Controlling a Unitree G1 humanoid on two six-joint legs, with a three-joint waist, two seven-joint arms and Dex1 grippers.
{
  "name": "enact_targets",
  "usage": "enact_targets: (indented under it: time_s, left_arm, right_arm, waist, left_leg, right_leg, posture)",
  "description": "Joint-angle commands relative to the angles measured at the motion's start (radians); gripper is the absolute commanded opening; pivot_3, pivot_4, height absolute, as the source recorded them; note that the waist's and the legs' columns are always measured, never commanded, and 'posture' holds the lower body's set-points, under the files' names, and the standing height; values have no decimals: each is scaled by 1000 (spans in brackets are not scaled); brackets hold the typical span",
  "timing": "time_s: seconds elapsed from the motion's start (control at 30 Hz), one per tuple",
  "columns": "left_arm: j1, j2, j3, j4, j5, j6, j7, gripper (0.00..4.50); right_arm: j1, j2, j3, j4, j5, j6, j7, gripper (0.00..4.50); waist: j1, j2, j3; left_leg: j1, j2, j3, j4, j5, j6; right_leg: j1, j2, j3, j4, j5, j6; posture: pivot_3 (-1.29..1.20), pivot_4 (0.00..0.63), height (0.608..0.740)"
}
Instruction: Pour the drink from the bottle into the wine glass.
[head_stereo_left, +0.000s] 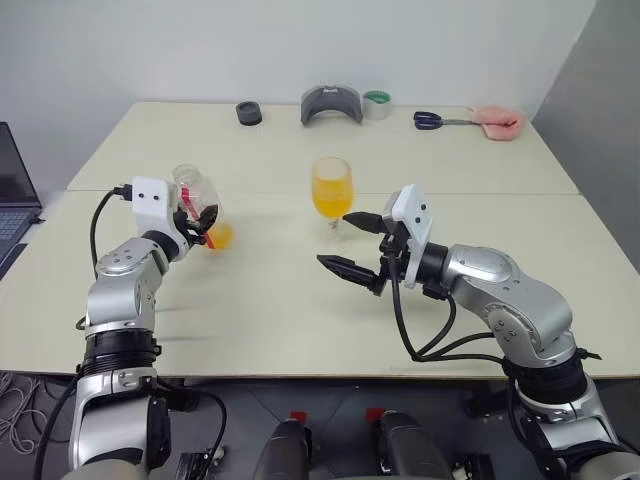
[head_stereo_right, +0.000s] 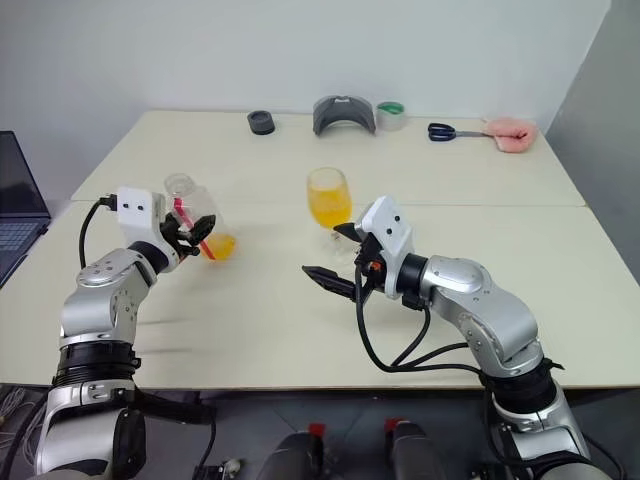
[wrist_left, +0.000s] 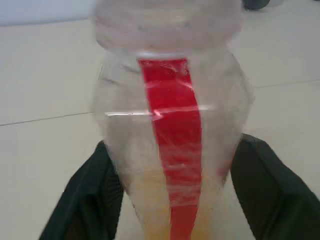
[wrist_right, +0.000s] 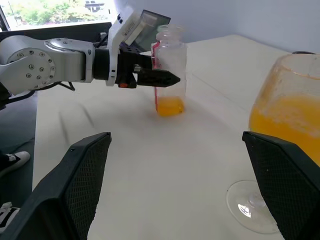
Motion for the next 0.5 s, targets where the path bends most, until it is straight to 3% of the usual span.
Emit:
enact_targets:
  time_s: [0.03, 0.07, 0.23, 0.5]
  left_arm:
    - [18, 10, 12, -52, -8, -18, 0, 4215]
    - [24, 13, 10, -61, -10, -17, -4, 4450]
    - [72, 17, 16, -109, 4, -33, 16, 4484]
    - [255, -12, 66, -282, -27, -70, 49, 4484]
  right_arm:
    - [-8, -1, -8, -32, 4, -17, 13, 4500]
    - [-7, -2, -7, -30, 3, -18, 13, 4500]
    - [20, -15, 3, 7, -40, -85, 34, 4500]
    - [228, 17, -25, 185, -220, -477, 3, 4500]
  waist:
    - [0, 0, 0]
    - [0, 0, 0]
    - [2, 0, 0]
    - [3, 0, 0]
  left_leg:
    - [0, 0, 0, 0, 0, 0]
    - [-1, 0, 0, 0, 0, 0]
    - [-2, 0, 0, -1, 0, 0]
    - [-3, 0, 0, -3, 0, 0]
  right_leg:
    - [0, 0, 0, -1, 0, 0]
    - [0, 0, 0, -1, 0, 0]
    - [0, -1, -1, -3, 0, 0]
    - [0, -1, 0, -8, 1, 1]
  posture:
    - [0, 150, 740]
    - [0, 150, 740]
    - [0, 150, 740]
    - [0, 150, 740]
